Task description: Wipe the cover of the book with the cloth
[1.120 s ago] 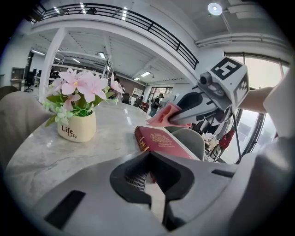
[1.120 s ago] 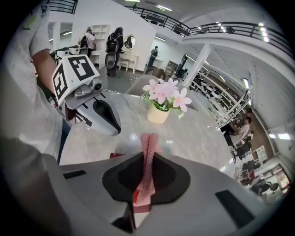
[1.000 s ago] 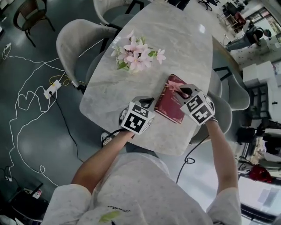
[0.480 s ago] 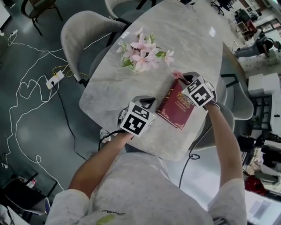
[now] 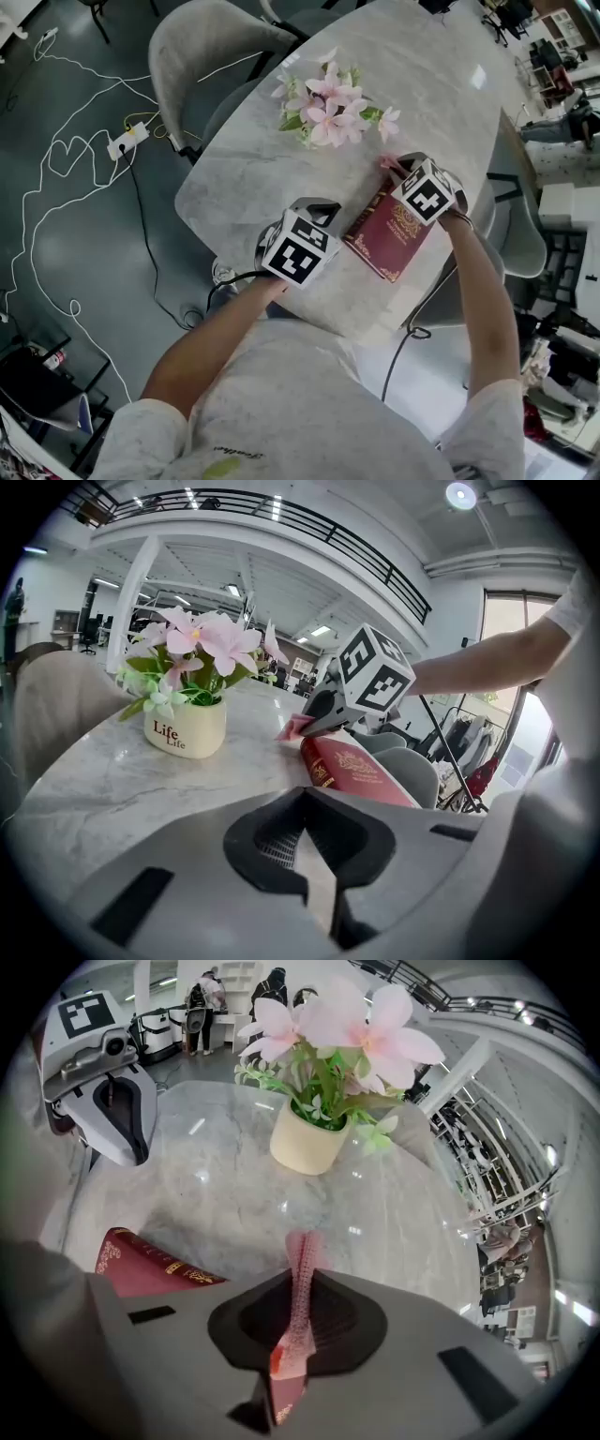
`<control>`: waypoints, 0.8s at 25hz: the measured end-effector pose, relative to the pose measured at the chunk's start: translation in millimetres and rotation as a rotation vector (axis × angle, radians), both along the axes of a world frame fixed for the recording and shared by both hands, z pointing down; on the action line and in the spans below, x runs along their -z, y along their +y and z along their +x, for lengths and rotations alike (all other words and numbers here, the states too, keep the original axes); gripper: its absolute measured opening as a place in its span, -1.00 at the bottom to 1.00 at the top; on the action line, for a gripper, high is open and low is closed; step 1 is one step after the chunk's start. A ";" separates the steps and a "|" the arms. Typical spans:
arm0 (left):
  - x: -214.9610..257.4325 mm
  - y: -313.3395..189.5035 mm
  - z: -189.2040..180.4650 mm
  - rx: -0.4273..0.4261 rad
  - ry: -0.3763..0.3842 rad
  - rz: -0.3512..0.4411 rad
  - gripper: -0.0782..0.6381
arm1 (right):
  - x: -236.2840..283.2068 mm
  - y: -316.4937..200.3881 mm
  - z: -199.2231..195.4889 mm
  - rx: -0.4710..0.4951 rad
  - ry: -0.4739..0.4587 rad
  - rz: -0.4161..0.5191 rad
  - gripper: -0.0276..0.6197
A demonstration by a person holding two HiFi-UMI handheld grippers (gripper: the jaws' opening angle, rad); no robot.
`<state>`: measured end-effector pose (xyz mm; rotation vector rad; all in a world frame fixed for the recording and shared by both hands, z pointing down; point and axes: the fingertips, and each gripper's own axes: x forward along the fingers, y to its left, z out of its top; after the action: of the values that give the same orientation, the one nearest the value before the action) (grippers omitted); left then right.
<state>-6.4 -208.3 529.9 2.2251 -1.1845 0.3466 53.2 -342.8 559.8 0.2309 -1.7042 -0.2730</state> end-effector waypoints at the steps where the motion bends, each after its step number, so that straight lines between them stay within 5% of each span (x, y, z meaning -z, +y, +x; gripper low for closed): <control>1: -0.1 0.1 -0.3 0.001 0.001 -0.001 -0.76 | -1.4 1.0 -0.4 -0.001 -0.001 -0.011 -0.86; 20: -5.9 8.5 -0.9 0.015 0.007 -0.015 -0.76 | -15.8 21.6 0.2 -0.024 0.020 -0.101 -0.86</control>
<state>-7.3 -199.8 535.8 2.2017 -1.1904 0.3410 53.4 -321.3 575.6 0.1733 -1.6893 -0.1707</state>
